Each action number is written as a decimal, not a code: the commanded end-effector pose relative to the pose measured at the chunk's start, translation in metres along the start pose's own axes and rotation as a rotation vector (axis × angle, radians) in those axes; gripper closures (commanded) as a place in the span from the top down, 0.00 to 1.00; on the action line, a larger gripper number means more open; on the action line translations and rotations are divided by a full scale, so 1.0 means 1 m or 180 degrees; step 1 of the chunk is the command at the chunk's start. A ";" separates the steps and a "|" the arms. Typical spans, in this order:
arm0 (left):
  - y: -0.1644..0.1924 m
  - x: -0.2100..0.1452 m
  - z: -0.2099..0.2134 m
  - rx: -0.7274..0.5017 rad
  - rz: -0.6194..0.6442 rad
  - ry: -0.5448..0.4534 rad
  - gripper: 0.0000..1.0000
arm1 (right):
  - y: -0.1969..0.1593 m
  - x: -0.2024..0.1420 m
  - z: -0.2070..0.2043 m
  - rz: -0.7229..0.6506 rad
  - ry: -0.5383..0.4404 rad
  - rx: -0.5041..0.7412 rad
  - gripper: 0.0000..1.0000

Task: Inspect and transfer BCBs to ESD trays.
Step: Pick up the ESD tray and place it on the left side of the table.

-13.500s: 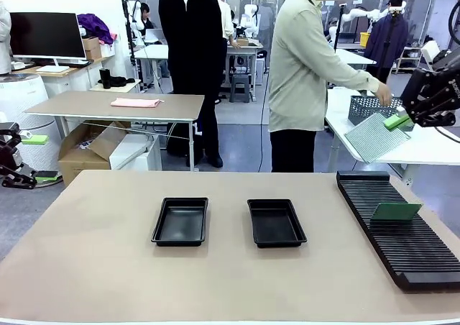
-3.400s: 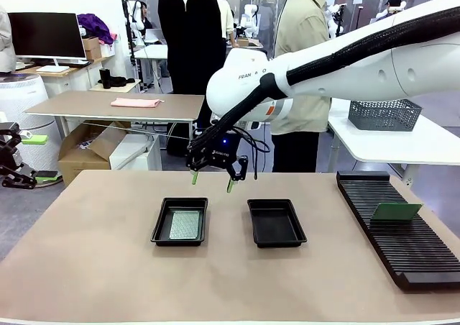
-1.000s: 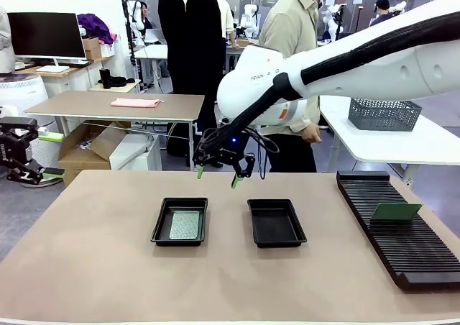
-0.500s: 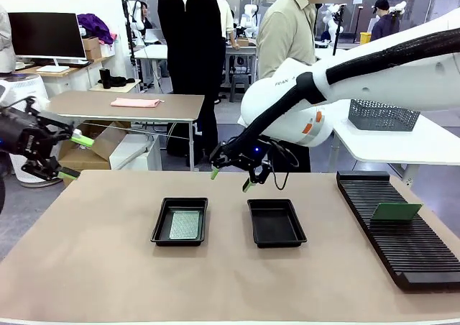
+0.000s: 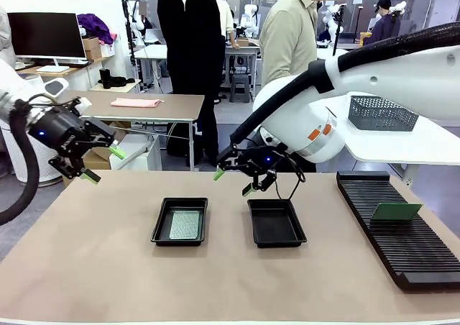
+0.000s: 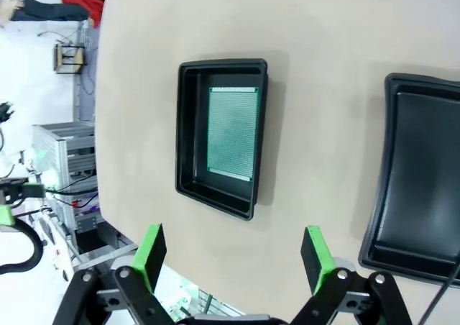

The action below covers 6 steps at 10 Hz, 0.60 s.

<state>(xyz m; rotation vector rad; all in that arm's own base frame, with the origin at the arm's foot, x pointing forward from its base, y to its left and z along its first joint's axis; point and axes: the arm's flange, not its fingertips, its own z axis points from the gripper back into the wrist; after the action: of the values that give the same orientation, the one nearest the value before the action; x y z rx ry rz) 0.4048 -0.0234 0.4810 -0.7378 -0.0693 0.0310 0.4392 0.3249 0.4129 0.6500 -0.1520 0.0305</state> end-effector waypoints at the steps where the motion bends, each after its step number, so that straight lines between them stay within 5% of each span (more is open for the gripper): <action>1: -0.010 0.007 -0.015 0.0406 0.0050 -0.0005 1.00 | -0.024 -0.013 0.005 0.0045 -0.0062 0.0211 1.00; 6: -0.038 0.011 -0.059 0.1044 -0.0035 -0.0212 1.00 | -0.011 -0.005 0.004 0.0006 -0.0027 0.0171 1.00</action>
<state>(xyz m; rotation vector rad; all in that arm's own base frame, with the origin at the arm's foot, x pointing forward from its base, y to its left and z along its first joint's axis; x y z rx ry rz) 0.4200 -0.0825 0.4701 -0.4690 -0.1163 0.0310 0.4332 0.3103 0.4070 0.7229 -0.1689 0.0446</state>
